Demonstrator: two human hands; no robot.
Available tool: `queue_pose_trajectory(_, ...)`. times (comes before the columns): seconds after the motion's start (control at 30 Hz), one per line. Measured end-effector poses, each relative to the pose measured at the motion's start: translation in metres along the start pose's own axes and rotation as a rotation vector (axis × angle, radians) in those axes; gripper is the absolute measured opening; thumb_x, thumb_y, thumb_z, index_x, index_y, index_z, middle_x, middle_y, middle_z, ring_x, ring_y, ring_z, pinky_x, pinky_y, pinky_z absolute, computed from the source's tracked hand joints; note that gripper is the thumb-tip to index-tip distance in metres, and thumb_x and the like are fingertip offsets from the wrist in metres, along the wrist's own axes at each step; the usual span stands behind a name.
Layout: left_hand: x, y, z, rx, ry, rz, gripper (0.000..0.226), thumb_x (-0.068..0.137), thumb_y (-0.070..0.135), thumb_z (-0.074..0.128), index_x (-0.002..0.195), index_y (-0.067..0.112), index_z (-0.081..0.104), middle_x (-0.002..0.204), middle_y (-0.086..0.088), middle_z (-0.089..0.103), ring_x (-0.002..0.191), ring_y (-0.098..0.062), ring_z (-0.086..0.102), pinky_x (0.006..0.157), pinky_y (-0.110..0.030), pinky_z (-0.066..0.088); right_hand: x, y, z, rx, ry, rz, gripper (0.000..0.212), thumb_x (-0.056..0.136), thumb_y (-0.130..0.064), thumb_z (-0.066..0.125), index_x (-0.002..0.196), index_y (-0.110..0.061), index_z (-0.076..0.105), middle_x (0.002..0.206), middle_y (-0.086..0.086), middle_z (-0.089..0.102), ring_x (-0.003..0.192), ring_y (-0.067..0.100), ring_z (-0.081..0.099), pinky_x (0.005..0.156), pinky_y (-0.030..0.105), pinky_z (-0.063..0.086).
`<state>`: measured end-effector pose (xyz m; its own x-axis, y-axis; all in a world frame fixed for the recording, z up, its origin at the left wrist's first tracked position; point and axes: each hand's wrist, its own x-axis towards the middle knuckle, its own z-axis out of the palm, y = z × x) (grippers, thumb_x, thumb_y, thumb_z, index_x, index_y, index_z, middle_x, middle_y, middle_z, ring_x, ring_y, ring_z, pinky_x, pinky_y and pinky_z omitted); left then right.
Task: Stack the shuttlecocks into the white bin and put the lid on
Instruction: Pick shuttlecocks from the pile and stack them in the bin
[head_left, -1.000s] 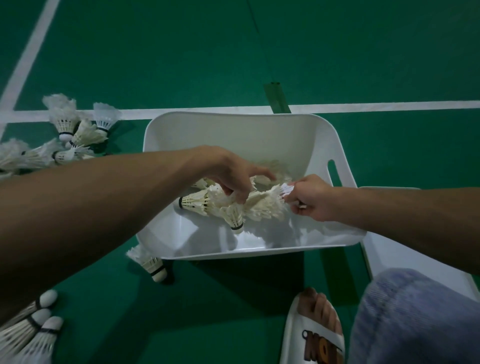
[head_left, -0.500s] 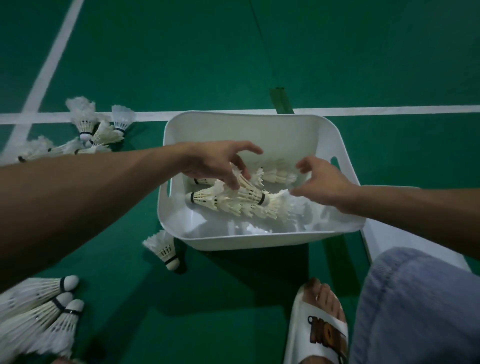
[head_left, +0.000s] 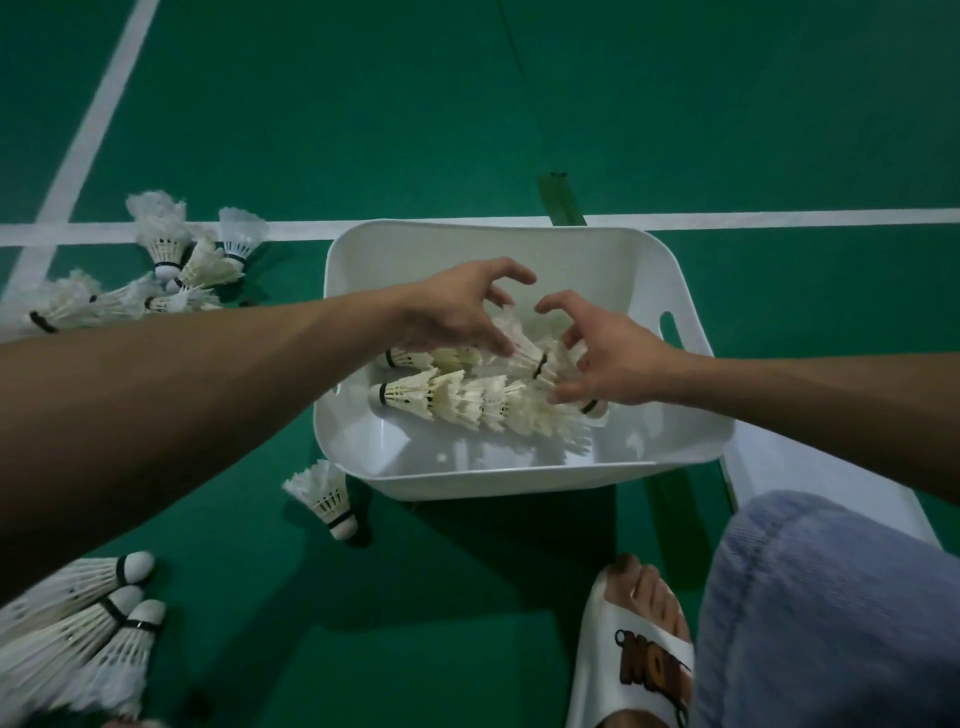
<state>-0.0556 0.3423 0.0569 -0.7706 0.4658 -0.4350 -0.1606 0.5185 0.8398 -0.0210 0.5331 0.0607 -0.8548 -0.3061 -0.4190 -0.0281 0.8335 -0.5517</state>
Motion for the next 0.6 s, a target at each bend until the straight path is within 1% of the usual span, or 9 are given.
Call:
queue_pose_trajectory(0.03,-0.001,-0.002,-0.005,0.02,0.011,-0.021,0.079,0.074,-0.006,0.073,0.139,0.027,0.042,0.131,-0.009,0.049,0.103,-0.02,0.059,0.08,-0.027,0.054,-0.001,0.003,0.0,0.003,-0.001,0.006,0.089,0.071,-0.016,0.083,0.138,-0.038,0.028,0.113,0.003,0.049,0.079,0.01,0.057,0.055,0.021,0.051)
queue_pose_trajectory(0.1,-0.004,-0.006,-0.016,0.017,0.028,-0.073,0.073,0.076,-0.008,0.071,0.137,0.022,0.044,0.128,-0.01,0.052,0.1,-0.018,0.059,0.075,-0.024,0.053,-0.002,0.005,0.002,0.086,-0.009,0.024,0.088,0.072,-0.009,0.079,0.138,-0.039,0.029,0.106,-0.003,0.047,0.079,0.005,0.053,0.059,0.019,0.047)
queue_pose_trajectory(0.2,-0.011,-0.01,-0.026,0.01,0.113,-0.113,0.065,0.077,-0.009,0.069,0.133,0.017,0.048,0.122,-0.009,0.053,0.092,-0.014,0.057,0.07,-0.023,0.05,-0.002,0.005,0.005,0.192,-0.011,0.043,0.077,0.072,-0.002,0.075,0.134,-0.035,0.044,0.095,-0.017,0.041,0.08,-0.001,0.045,0.062,0.018,0.041)
queue_pose_trajectory(0.27,-0.014,-0.013,-0.03,0.031,0.184,-0.119,0.062,0.077,-0.008,0.07,0.132,0.014,0.05,0.122,-0.012,0.052,0.09,-0.016,0.057,0.078,-0.026,0.05,-0.003,0.001,0.01,0.263,-0.012,0.074,0.064,0.072,0.001,0.075,0.127,-0.027,0.055,0.095,-0.016,0.043,0.082,0.003,0.051,0.065,0.018,0.048)
queue_pose_trajectory(0.33,-0.017,-0.014,-0.031,0.049,0.219,-0.122,0.061,0.077,-0.006,0.071,0.132,0.011,0.052,0.127,-0.015,0.051,0.096,-0.022,0.058,0.09,-0.032,0.049,-0.004,-0.003,0.016,0.359,-0.043,0.112,0.058,0.072,0.002,0.077,0.122,-0.022,0.058,0.098,-0.008,0.048,0.081,0.013,0.057,0.069,0.024,0.055)
queue_pose_trajectory(0.4,-0.018,-0.012,-0.029,0.074,0.247,-0.104,0.058,0.078,-0.003,0.072,0.132,0.01,0.054,0.132,-0.014,0.05,0.107,-0.026,0.057,0.101,-0.038,0.045,-0.003,-0.007,0.023,0.371,-0.059,0.129,0.056,0.07,-0.007,0.082,0.119,-0.02,0.057,0.1,0.0,0.057,0.083,0.016,0.06,0.071,0.027,0.054)
queue_pose_trajectory(0.47,-0.019,-0.01,-0.027,0.09,0.295,-0.067,0.056,0.076,0.001,0.074,0.129,0.01,0.057,0.133,-0.01,0.053,0.112,-0.026,0.057,0.106,-0.041,0.042,0.0,-0.009,0.03,0.337,-0.042,0.136,0.059,0.067,-0.017,0.086,0.119,-0.017,0.058,0.105,0.001,0.061,0.091,0.016,0.061,0.077,0.029,0.052)
queue_pose_trajectory(0.53,-0.019,-0.01,-0.026,0.072,0.324,-0.046,0.057,0.074,0.001,0.077,0.127,0.011,0.059,0.124,-0.01,0.061,0.107,-0.023,0.061,0.102,-0.037,0.045,0.001,-0.013,0.038,0.298,-0.012,0.14,0.063,0.065,-0.019,0.087,0.121,-0.015,0.058,0.11,0.0,0.06,0.097,0.016,0.059,0.085,0.03,0.05)
queue_pose_trajectory(0.6,-0.02,-0.013,-0.026,0.061,0.325,-0.038,0.058,0.072,0.001,0.078,0.127,0.011,0.06,0.106,-0.01,0.068,0.09,-0.019,0.066,0.089,-0.029,0.051,0.001,-0.017,0.045,0.299,-0.004,0.137,0.068,0.067,-0.019,0.086,0.127,-0.016,0.054,0.106,-0.003,0.058,0.098,0.015,0.058,0.086,0.028,0.049)
